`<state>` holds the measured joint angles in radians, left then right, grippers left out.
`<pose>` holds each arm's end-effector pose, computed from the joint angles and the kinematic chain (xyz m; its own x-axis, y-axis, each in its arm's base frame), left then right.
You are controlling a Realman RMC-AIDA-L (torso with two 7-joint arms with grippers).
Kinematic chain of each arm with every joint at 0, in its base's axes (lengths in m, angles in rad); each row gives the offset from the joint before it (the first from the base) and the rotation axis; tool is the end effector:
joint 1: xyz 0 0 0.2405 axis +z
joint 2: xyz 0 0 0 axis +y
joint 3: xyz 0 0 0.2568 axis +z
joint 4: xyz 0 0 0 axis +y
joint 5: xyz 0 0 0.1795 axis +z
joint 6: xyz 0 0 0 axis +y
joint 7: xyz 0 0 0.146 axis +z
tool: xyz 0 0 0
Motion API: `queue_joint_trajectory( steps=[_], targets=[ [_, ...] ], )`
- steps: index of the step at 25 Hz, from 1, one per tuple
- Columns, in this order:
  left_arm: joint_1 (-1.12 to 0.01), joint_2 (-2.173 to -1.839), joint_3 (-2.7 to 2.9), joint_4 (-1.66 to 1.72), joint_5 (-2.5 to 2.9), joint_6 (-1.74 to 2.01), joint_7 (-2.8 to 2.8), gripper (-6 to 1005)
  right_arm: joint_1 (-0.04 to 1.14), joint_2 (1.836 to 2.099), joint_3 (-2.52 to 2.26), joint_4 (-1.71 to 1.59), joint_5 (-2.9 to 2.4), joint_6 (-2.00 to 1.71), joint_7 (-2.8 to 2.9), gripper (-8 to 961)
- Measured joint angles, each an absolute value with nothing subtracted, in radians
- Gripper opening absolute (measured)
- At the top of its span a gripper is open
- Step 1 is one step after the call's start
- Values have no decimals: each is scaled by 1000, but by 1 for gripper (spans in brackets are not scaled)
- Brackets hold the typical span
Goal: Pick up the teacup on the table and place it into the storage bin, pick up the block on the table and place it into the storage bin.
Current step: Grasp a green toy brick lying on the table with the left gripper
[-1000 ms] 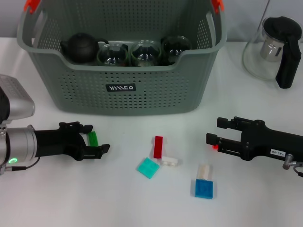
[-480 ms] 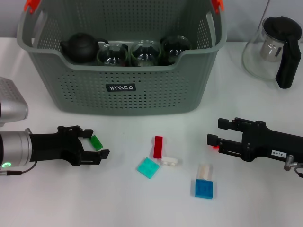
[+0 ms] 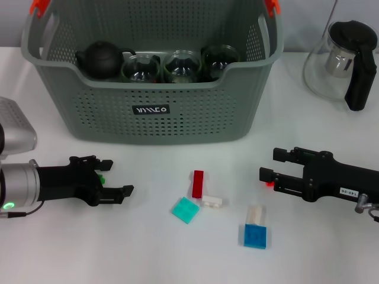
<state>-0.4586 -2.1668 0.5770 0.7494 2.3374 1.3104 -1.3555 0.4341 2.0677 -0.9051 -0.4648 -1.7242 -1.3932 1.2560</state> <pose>-0.3061 0.2925 -0.0233 0.8491 0.4621 0.2559 0.5275 -0.7671 -0.3653 0.2692 0.2842 -0.0330 0.7141 -0.4079 -0.5689 -0.5743 -0.8061 -0.1428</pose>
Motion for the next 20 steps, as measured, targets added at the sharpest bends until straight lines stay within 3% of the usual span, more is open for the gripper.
queue_joint_trajectory(
  steps=[20],
  targets=[
    [-378,-2172,490,895,2325,1410,-1334,807,434,2066,-905,-464,-1724,-1393,1256,711]
  ],
)
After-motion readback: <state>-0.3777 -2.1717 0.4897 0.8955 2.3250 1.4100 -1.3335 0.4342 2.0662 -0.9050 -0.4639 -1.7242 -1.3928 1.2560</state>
